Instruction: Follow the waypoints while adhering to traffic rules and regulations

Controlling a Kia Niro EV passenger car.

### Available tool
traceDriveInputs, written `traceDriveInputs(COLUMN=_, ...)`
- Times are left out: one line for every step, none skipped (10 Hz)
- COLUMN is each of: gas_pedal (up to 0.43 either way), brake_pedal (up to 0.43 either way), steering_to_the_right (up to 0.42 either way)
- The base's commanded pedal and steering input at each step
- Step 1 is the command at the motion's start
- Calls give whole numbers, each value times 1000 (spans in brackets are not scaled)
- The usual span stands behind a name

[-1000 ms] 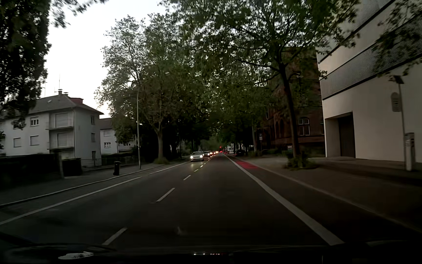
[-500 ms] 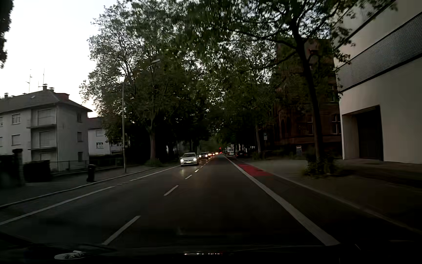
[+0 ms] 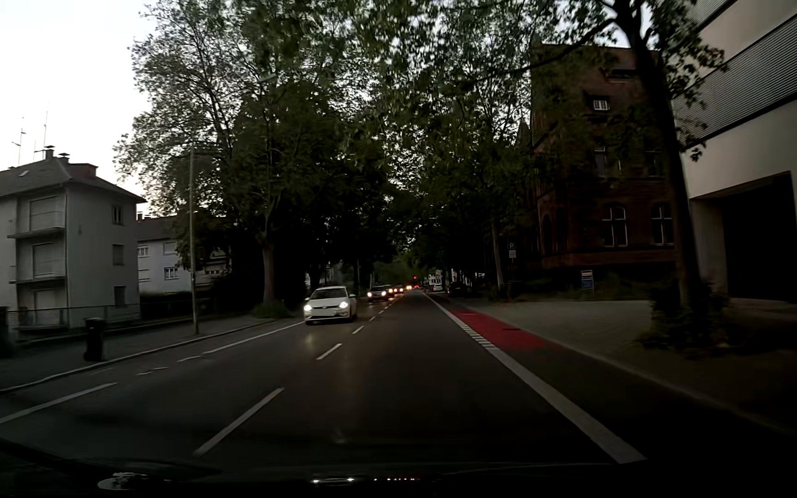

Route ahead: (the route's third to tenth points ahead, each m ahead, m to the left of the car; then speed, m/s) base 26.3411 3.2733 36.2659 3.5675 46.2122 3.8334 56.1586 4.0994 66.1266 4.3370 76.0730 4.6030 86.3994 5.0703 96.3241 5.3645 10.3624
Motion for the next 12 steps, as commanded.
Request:
traceDriveInputs(gas_pedal=138, brake_pedal=0, steering_to_the_right=0)
traceDriveInputs(gas_pedal=138, brake_pedal=0, steering_to_the_right=0)
traceDriveInputs(gas_pedal=138, brake_pedal=0, steering_to_the_right=0)
traceDriveInputs(gas_pedal=118, brake_pedal=0, steering_to_the_right=0)
traceDriveInputs(gas_pedal=118, brake_pedal=0, steering_to_the_right=0)
traceDriveInputs(gas_pedal=118, brake_pedal=0, steering_to_the_right=0)
traceDriveInputs(gas_pedal=118, brake_pedal=0, steering_to_the_right=0)
traceDriveInputs(gas_pedal=118, brake_pedal=0, steering_to_the_right=0)
traceDriveInputs(gas_pedal=118, brake_pedal=0, steering_to_the_right=-1)
traceDriveInputs(gas_pedal=118, brake_pedal=0, steering_to_the_right=0)
traceDriveInputs(gas_pedal=118, brake_pedal=0, steering_to_the_right=-1)
traceDriveInputs(gas_pedal=110, brake_pedal=0, steering_to_the_right=-1)
